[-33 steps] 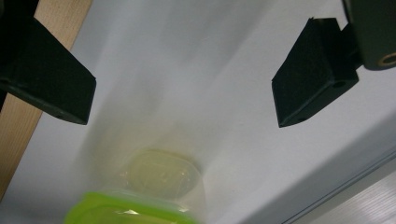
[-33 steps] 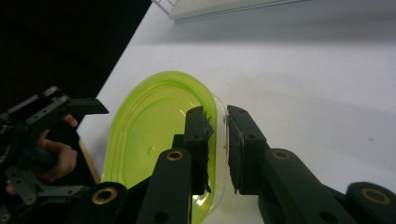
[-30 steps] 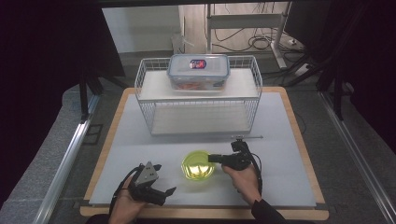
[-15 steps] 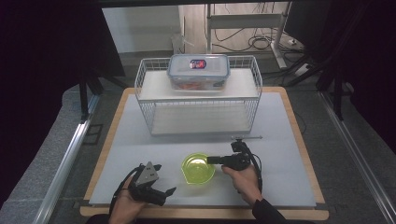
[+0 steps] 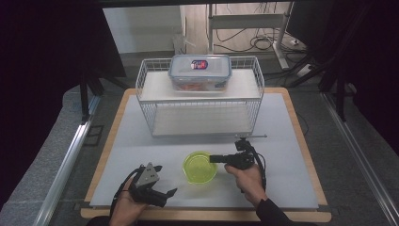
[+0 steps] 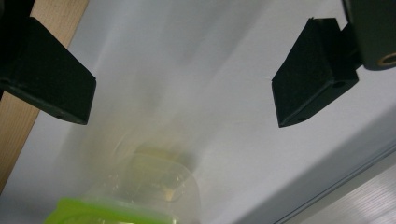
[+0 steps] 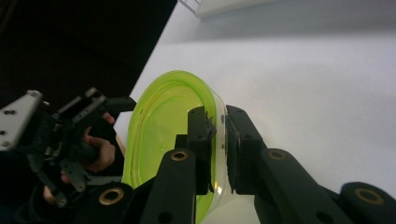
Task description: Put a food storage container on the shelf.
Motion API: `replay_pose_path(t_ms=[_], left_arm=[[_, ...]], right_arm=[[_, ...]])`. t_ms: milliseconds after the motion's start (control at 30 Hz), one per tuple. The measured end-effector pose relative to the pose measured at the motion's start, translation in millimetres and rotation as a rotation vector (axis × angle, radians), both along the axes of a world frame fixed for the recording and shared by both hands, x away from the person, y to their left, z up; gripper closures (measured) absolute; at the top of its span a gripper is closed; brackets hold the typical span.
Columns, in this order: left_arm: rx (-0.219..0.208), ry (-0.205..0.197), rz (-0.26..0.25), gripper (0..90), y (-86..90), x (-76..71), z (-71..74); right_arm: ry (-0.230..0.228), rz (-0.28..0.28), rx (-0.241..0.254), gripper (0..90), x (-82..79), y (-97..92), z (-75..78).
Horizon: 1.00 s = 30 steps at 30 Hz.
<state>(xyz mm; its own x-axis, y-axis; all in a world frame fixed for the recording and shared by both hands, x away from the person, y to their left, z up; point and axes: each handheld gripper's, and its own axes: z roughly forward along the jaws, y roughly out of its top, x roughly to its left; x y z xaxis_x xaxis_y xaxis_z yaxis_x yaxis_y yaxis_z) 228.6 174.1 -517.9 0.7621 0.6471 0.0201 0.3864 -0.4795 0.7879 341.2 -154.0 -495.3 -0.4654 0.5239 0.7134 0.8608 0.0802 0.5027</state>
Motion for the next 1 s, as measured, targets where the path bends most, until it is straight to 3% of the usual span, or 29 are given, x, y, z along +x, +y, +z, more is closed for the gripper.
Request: replay_pose_path(t_ms=[400, 1000], left_arm=[[-0.015, -0.007, -0.005, 3.4, 2.2, 1.4, -0.1], [0.001, -0.001, -0.003, 3.2, 1.8, 2.8, -1.9]], right_arm=[[-0.025, -0.026, 0.072, 81.4, 8.7, -15.5, 29.9], [-0.072, -0.062, 0.125, 81.3, 24.1, -33.0, 90.0]])
